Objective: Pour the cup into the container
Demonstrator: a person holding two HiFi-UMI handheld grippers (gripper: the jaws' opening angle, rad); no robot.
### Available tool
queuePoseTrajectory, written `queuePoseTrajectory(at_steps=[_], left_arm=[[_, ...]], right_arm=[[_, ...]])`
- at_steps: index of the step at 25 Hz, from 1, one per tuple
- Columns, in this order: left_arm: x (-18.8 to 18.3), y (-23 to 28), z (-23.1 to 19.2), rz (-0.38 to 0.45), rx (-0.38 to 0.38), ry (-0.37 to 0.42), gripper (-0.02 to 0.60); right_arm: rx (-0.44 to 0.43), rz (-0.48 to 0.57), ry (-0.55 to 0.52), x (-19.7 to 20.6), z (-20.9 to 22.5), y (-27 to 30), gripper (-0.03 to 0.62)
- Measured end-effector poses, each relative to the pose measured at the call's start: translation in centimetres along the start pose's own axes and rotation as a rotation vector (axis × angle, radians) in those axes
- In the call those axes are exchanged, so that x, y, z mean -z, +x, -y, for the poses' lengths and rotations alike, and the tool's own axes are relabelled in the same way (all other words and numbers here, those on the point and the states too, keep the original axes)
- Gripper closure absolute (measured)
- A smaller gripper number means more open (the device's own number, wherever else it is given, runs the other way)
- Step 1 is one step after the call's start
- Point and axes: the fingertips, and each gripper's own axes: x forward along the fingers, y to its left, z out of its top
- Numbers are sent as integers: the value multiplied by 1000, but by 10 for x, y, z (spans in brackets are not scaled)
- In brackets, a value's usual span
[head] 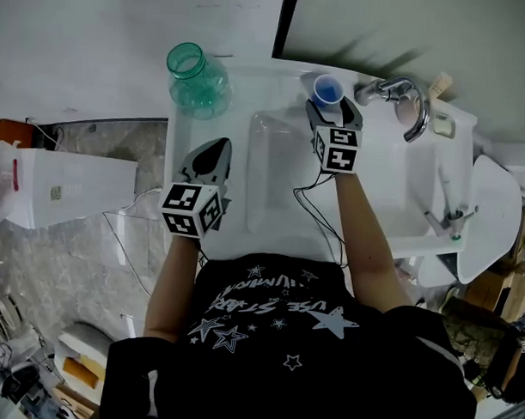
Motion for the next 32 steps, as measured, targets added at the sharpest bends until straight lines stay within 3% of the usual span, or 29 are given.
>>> queuePoseTrajectory(at_steps=[3,6,15,19,24,32], left_arm=[[1,-13,15,15,-29,-2,571],[2,-27,31,39,-63,-8,571],[3,-61,81,119,-144,-8,571],[9,-76,107,144,-166,0,571],[17,-94,138,171,-185,2,571],[36,-128,179,216,-231,-9,572]], right_arm=[[-28,-5,14,3,-4,-19,261],[-61,-23,15,6,-8,-37,351],[-218,38,-26,-13,-31,-94,476],[-264,78,-49,-20,-38,-124,586],[-372,137,-108,-27,-52,-164,588],[-440,167,-158,-20,-58,-221,589]])
